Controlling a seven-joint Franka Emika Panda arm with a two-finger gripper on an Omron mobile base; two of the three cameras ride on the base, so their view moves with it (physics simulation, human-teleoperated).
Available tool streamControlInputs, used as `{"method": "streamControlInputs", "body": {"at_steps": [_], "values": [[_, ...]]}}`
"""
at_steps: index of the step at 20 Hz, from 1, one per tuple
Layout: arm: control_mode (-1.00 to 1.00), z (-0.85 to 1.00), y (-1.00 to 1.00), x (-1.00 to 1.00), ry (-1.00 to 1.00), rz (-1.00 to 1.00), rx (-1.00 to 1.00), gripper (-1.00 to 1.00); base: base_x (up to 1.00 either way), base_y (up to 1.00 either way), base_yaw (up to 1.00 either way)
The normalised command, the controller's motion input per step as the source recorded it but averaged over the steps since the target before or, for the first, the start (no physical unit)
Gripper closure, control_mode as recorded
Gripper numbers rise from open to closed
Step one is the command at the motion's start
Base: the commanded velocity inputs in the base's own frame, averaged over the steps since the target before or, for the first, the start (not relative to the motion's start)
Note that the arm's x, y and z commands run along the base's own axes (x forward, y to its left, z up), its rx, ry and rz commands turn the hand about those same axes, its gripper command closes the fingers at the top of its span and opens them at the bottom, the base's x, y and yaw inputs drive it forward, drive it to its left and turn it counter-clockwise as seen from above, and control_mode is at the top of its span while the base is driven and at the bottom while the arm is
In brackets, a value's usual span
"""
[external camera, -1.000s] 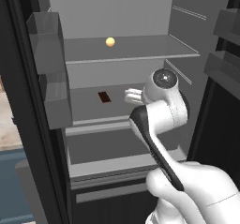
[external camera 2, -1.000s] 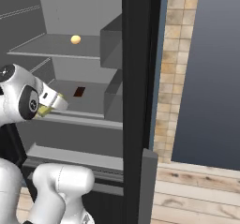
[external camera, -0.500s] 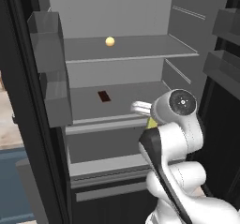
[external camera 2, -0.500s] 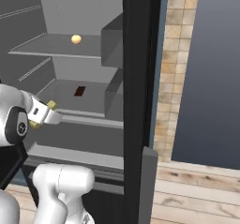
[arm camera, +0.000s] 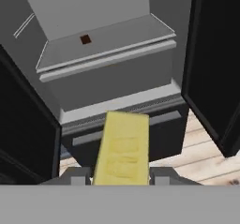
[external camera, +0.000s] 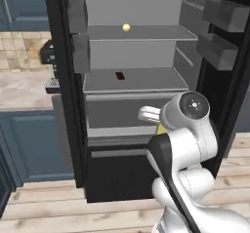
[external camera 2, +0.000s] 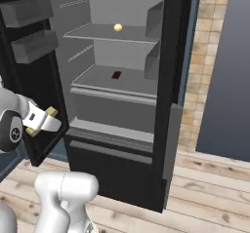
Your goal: Pick the egg and butter from the fridge and place them by the bowl for mixing.
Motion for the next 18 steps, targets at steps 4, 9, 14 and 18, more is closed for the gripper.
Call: {"method": "streamControlInputs", "body": {"at_steps": [4,9,14,18], "values": [[1.0,0.0,0.0,0.0,0.0,0.0,0.0,1.0,-1.0,0.0,0.5],[1.0,0.0,0.0,0.0,0.0,0.0,0.0,1.0,-1.0,0.0,0.58],[1.0,0.0,0.0,0.0,0.0,0.0,0.0,1.0,-0.82,0.0,0.69],[1.0,0.0,0.0,0.0,0.0,0.0,0.0,1.0,-0.6,0.0,0.75]]}}
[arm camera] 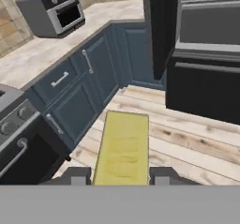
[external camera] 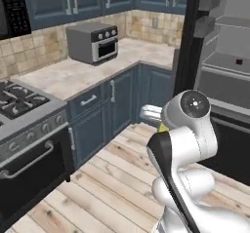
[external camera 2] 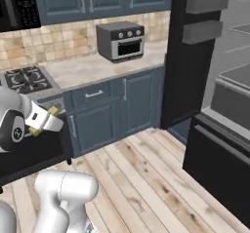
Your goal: Pick the egg and butter from the fridge and place them by the bowl for mixing.
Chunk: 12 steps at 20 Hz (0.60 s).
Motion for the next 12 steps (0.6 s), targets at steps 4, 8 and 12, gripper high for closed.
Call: {"method": "streamControlInputs", "body": {"at_steps": [4,8,12], "values": [[1.0,0.0,0.0,0.0,0.0,0.0,0.0,1.0,-0.58,0.0,0.78],[1.0,0.0,0.0,0.0,0.0,0.0,0.0,1.0,-0.49,0.0,0.8],[1.0,0.0,0.0,0.0,0.0,0.0,0.0,1.0,-0.37,0.0,0.83]]}}
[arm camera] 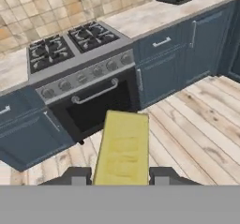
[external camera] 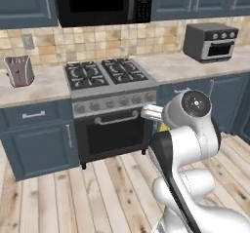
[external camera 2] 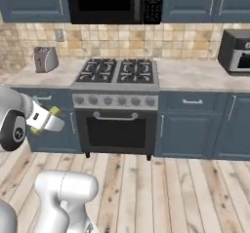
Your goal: Pick the egg and butter from the fridge and place them by the bowl for mixing.
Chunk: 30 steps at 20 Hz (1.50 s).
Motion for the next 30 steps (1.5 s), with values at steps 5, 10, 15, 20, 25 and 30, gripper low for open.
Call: {"method": "streamControlInputs", "body": {"at_steps": [5,10,15,20,25,30], "values": [[1.0,0.0,0.0,0.0,0.0,0.0,0.0,1.0,-0.18,0.0,0.84],[1.0,0.0,0.0,0.0,0.0,0.0,0.0,1.0,-0.08,0.0,0.97],[1.0,0.0,0.0,0.0,0.0,0.0,0.0,1.0,-0.13,0.0,1.0],[1.0,0.0,0.0,0.0,0.0,0.0,0.0,1.0,-0.08,0.0,0.95],[1.0,0.0,0.0,0.0,0.0,0.0,0.0,1.0,0.73,-0.12,0.16],[1.0,0.0,0.0,0.0,0.0,0.0,0.0,1.0,1.0,-0.34,0.05]]}}
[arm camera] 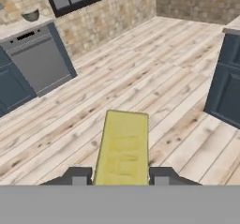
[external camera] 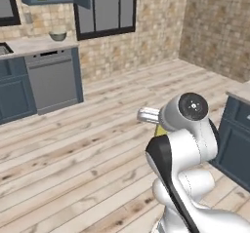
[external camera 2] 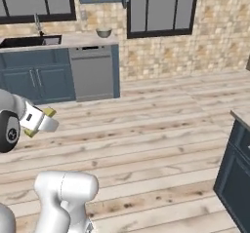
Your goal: Pick the egg and butter from the fridge and place them by the bowl for mixing.
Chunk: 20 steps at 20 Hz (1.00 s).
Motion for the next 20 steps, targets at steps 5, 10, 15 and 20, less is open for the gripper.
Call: {"method": "streamControlInputs", "body": {"at_steps": [5,10,15,20], "values": [[1.0,0.0,0.0,0.0,0.0,0.0,0.0,1.0,1.0,-0.28,0.05],[1.0,0.0,0.0,0.0,0.0,0.0,0.0,1.0,1.0,-0.05,0.24],[1.0,0.0,0.0,0.0,0.0,0.0,0.0,1.0,1.0,-0.04,0.34],[1.0,0.0,0.0,0.0,0.0,0.0,0.0,1.0,1.0,-0.27,0.17]]}}
